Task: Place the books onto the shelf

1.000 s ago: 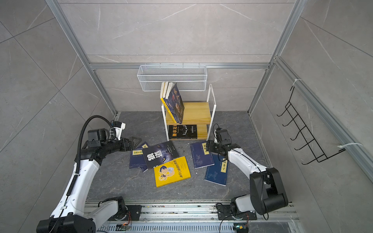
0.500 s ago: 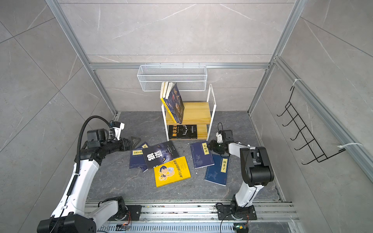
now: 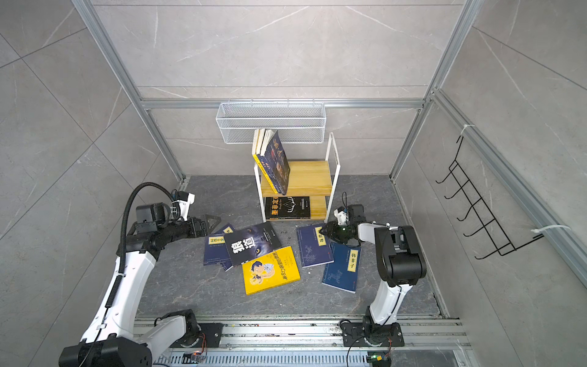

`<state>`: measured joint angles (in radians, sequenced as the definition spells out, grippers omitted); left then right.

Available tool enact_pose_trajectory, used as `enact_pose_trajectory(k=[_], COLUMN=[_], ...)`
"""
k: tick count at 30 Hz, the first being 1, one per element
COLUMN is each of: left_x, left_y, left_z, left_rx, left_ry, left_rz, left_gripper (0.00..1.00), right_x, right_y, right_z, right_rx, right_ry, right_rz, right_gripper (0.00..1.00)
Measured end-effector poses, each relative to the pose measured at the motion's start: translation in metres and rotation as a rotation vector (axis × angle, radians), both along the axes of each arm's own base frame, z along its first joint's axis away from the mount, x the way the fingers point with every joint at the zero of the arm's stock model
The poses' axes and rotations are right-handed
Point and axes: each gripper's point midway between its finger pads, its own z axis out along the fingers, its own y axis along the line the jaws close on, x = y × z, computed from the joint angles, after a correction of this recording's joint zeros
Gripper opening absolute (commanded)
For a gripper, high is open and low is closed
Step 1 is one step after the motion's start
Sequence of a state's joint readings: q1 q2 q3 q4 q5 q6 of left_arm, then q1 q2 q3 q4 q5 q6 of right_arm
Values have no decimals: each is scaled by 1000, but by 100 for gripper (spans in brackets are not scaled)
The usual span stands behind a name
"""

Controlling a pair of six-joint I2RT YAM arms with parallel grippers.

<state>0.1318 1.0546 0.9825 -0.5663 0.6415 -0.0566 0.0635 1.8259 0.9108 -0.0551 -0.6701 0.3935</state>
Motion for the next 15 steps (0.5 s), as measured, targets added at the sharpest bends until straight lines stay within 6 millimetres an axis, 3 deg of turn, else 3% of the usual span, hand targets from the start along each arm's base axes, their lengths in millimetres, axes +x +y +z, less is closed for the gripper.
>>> enact_pose_trajectory(k=[4, 13, 15], left_x=[0, 1, 1], left_y=[0, -2, -2], left_z=[-1, -2, -2], left_rx=[-1, -12, -12], left_ry=[3, 10, 10], left_rz=[-1, -12, -12], left_gripper=[100, 100, 100], right_x=[-6, -20, -20], right_y=[1, 9, 11], right_z=[-2, -8, -6], right_rx=[21, 112, 136], right_ry=[23, 87, 83], right_rz=[0, -30, -28], right_gripper=[37, 2, 0])
